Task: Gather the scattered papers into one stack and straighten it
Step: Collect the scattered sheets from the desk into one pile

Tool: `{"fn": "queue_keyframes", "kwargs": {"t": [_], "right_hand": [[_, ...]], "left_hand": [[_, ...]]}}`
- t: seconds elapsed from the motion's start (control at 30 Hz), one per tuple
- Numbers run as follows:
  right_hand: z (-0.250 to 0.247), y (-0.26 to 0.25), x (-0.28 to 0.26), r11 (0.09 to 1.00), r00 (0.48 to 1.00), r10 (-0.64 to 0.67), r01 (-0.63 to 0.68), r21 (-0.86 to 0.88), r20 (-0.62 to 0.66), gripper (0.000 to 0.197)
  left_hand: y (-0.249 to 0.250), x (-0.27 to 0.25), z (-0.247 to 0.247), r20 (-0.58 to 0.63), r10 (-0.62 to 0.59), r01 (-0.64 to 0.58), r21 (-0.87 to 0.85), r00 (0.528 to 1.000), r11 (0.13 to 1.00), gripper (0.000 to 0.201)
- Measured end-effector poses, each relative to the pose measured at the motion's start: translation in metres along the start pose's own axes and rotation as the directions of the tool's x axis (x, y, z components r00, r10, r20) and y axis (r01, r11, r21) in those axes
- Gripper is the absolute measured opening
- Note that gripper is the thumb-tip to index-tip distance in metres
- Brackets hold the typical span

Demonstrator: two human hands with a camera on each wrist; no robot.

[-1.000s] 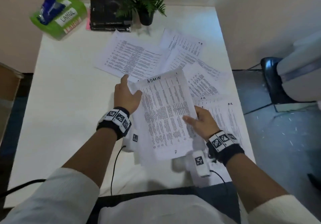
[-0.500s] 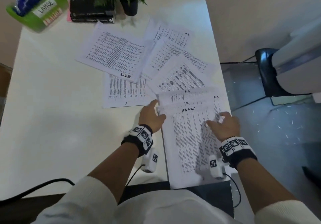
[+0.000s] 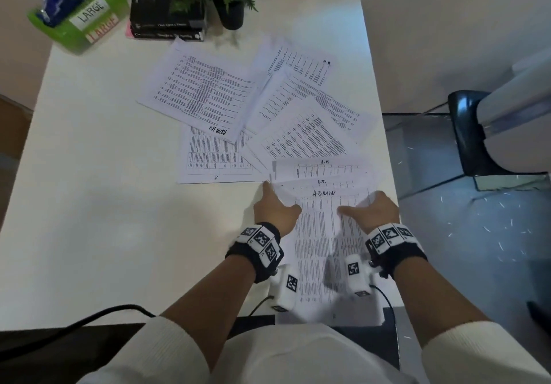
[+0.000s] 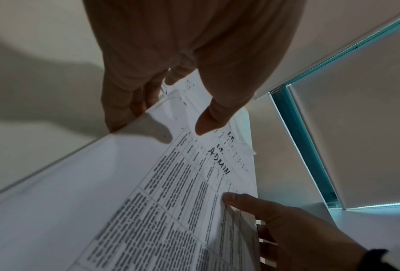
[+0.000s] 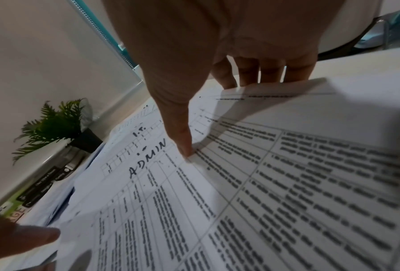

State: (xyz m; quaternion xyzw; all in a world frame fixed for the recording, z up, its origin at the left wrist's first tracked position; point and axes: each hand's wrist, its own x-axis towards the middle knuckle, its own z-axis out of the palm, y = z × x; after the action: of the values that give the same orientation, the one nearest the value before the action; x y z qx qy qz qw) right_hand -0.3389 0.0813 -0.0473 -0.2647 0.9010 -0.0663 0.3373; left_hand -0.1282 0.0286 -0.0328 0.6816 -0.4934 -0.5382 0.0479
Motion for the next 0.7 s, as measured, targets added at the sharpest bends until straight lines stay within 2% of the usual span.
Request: {"fn": "queue_keyframes", "kwargs": {"t": [0.17, 0.33, 0.47, 0.53, 0.6, 0.7], "right_hand": [[0.012, -0.011, -0.009, 1.000, 1.000, -0.015, 0.015, 0.022, 0.008, 0.054], [0.033, -0.018, -0.019, 0.998, 0.998, -0.064, 0.064, -0.012, 0.025, 0.062], [0.046, -0.037, -0.029, 0.988, 0.986, -0.153, 0.155, -0.018, 0.064, 0.046], [0.048, -0.050, -0.028, 0.979, 0.980, -0.191, 0.195, -0.066, 0.059, 0.044], [0.048, -0.063, -0.020, 0.977, 0.982, -0.189, 0.188, -0.098, -0.004, 0.050], [0.037, -0.081, -0.001, 0.987, 0.985, -0.094, 0.073, -0.140, -0.147, 0.058]], "left_hand": [[0.000, 0.011, -0.009, -0.019, -0.012, 0.013, 0.056, 1.000, 0.998, 0.070], [-0.010, 0.019, -0.038, -0.051, -0.002, 0.005, 0.069, 0.999, 0.998, 0.078], [-0.019, 0.029, -0.068, -0.100, -0.029, 0.035, 0.062, 0.995, 0.997, 0.082], [-0.024, 0.036, -0.083, -0.136, -0.034, 0.043, 0.064, 0.990, 0.997, 0.081], [-0.029, 0.043, -0.096, -0.171, -0.038, 0.053, 0.079, 0.985, 0.995, 0.081], [-0.032, 0.052, -0.109, -0.202, -0.031, 0.052, 0.102, 0.979, 0.993, 0.079]]}}
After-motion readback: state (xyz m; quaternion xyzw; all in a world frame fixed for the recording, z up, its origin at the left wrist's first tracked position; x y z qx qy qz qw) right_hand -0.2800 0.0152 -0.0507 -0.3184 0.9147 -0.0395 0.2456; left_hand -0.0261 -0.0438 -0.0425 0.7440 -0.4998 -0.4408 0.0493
